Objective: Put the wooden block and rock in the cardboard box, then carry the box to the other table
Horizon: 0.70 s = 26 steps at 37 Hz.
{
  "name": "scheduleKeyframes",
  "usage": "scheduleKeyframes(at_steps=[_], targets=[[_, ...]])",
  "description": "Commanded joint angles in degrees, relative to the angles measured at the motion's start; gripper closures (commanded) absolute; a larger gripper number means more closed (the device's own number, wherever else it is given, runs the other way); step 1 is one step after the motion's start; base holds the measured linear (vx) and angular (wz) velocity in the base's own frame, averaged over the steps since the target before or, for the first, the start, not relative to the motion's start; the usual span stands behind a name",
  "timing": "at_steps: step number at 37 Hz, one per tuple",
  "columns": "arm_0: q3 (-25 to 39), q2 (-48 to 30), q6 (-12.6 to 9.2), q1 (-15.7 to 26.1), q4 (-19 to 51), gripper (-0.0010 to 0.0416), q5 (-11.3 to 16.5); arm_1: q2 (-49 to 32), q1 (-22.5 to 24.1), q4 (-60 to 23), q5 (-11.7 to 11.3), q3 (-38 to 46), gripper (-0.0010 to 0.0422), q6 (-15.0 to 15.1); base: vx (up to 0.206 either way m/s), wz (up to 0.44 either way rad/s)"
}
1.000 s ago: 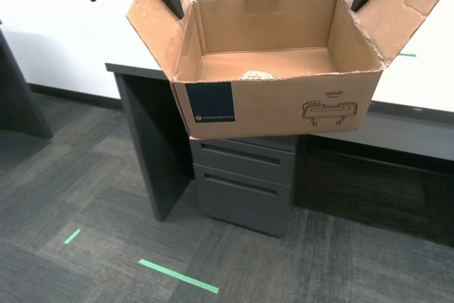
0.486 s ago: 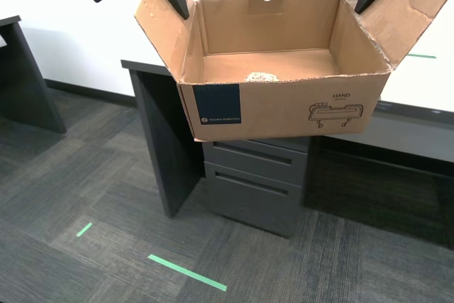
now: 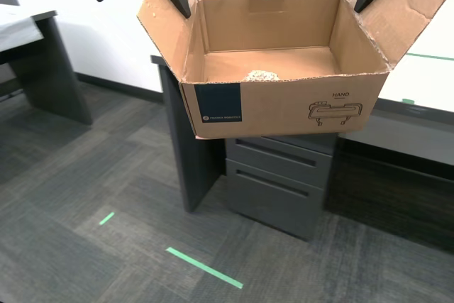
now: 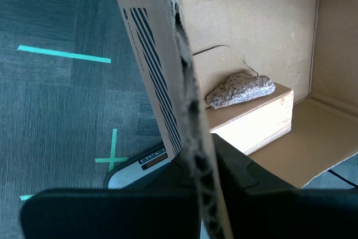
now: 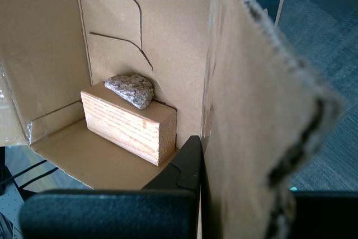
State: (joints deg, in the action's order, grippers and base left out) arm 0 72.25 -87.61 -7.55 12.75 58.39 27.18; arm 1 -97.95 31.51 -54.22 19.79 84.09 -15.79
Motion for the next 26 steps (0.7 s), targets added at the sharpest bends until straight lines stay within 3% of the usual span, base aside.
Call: scheduleKeyframes(at_steps=[1, 10, 19, 26], targets=[[0.04, 0.02, 0.04, 0.07, -0.02, 0.0407, 0.39, 0.04, 0.09, 0.11, 0.44, 0.07, 0.0413, 0.07, 0.0, 0.316], [0.04, 0.04, 0.15, 0.07, 0.42, 0.0407, 0.39, 0.04, 0.42, -0.9, 0.44, 0.07, 0.0413, -1.68, 0.029, 0.346], [0.04, 0.04, 0.22, 0.09, 1.14, 0.0407, 0.39, 0.04, 0.55, -2.95, 0.42, 0.07, 0.0413, -1.62, 0.056, 0.376], [0.04, 0.04, 0.26, 0.11, 1.97, 0.0407, 0.39, 0.04, 0.55, -4.63, 0.42, 0.07, 0.0413, 0.94, 0.076, 0.372]])
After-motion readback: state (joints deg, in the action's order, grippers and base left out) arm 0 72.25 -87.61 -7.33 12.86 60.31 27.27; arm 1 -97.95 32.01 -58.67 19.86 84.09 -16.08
